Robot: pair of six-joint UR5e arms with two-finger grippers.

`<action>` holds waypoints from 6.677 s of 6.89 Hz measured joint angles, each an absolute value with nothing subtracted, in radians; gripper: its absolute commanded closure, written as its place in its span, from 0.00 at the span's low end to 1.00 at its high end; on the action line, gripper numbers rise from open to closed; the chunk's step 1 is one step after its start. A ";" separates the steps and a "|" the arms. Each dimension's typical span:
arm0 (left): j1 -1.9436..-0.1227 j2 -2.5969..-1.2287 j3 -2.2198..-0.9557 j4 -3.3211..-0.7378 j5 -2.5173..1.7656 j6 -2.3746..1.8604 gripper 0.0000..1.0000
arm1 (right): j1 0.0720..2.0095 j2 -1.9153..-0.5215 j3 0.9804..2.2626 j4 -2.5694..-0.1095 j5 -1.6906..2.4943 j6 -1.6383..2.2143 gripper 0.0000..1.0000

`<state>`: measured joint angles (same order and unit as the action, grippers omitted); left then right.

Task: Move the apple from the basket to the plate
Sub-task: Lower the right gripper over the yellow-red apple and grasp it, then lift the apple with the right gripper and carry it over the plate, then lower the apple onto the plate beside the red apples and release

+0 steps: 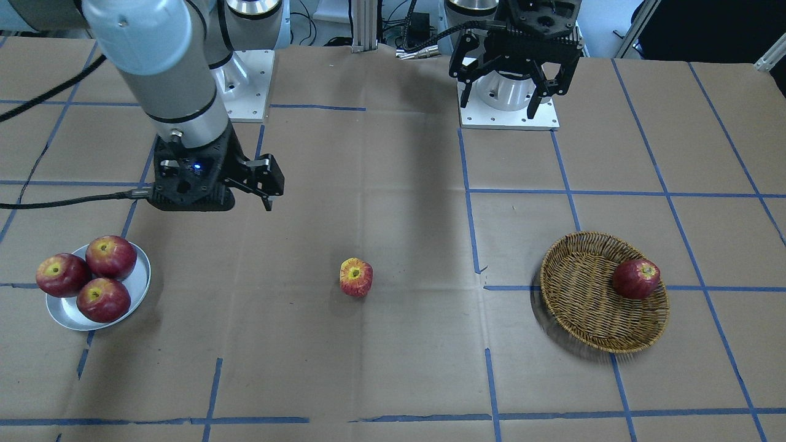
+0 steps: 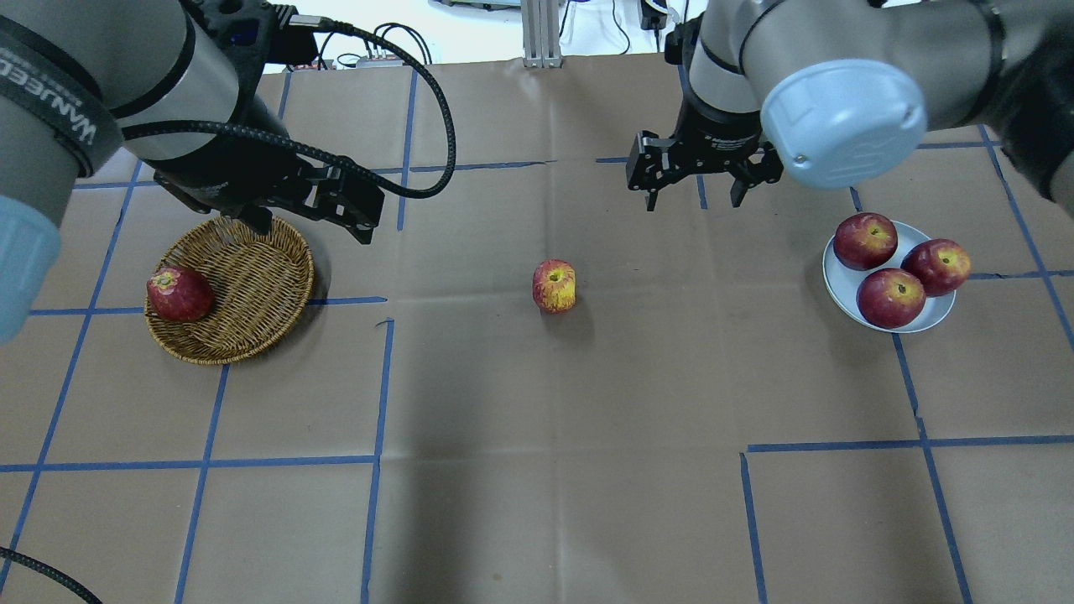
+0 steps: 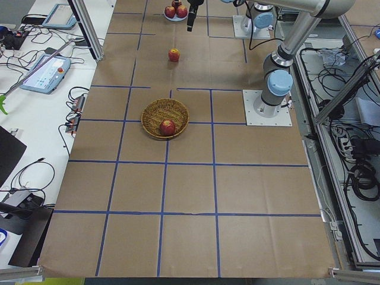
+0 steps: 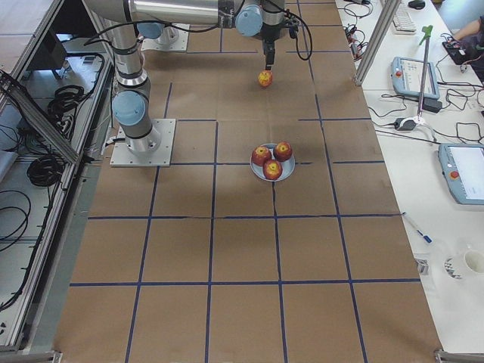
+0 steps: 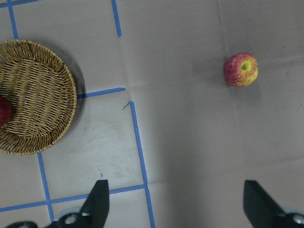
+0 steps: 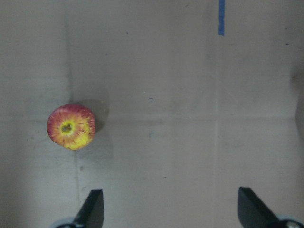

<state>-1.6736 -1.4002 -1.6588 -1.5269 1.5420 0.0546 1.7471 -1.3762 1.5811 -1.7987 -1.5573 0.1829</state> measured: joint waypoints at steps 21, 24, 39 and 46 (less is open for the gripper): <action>-1.578 -1.421 -1.731 -1.521 1.538 0.057 0.01 | 1.932 -1.126 1.578 -2.121 -1.589 0.430 0.48; -1.579 -1.458 -1.690 -1.521 1.535 0.056 0.01 | 1.721 -1.303 1.573 -1.873 -1.590 0.111 0.48; -1.611 -1.519 -1.652 -1.494 1.544 0.075 0.01 | 1.131 -1.272 1.762 -2.004 -1.552 -0.711 0.00; -1.611 -1.518 -1.661 -1.488 1.537 0.072 0.01 | 1.221 -1.414 1.716 -1.900 -1.562 -0.603 0.00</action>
